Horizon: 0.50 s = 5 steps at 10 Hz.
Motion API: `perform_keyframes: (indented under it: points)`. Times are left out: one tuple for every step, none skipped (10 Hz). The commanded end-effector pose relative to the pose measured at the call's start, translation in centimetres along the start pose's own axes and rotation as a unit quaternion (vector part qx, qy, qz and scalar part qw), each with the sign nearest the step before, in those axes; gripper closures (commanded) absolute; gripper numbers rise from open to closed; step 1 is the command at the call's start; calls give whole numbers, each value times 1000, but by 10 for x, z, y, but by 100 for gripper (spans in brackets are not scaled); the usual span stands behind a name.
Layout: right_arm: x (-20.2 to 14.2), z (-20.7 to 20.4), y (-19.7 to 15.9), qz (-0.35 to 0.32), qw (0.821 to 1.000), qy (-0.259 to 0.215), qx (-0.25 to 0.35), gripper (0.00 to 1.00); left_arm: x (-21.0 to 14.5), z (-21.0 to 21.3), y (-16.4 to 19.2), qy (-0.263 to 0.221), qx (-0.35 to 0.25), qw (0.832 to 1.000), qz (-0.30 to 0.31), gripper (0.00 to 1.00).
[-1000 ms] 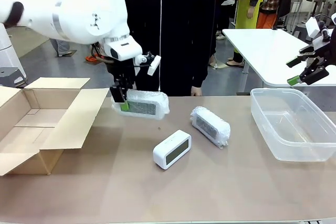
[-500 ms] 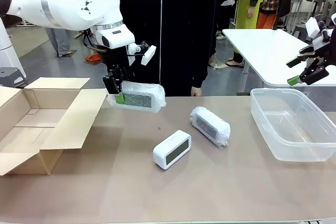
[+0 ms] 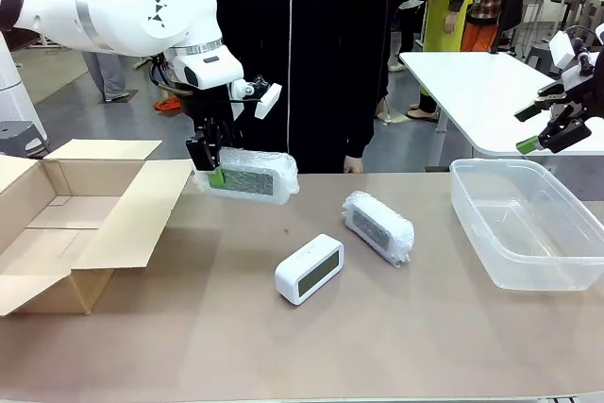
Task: Separate and place wrapped and unwrapped clocks.
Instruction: Pick up the Digital clock indicated by the person, then if the picked Digital clock is wrapped, place it in the Package Box ; if not, place it in the Organizing box.
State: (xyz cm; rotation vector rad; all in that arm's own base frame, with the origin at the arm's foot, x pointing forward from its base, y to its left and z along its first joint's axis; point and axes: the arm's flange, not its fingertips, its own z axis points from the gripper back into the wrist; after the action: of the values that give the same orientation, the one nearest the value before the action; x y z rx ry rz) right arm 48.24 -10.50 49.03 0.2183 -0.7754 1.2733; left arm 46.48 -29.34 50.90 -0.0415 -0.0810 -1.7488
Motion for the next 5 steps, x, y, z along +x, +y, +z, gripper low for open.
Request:
perform_keyframes:
  points:
    - [0,0,0,5,1000,-1,1,0,-1,3,-1,1,3,1000,0,100]
    - [0,0,0,5,1000,-1,1,0,-1,3,-1,1,3,1000,0,100]
    - [0,0,0,5,1000,-1,1,0,-1,3,-1,1,3,1000,0,100]
    - [0,0,0,5,1000,-1,1,0,-1,3,-1,1,3,1000,0,100]
    - [0,0,0,5,1000,-1,1,0,-1,3,-1,1,3,1000,0,100]
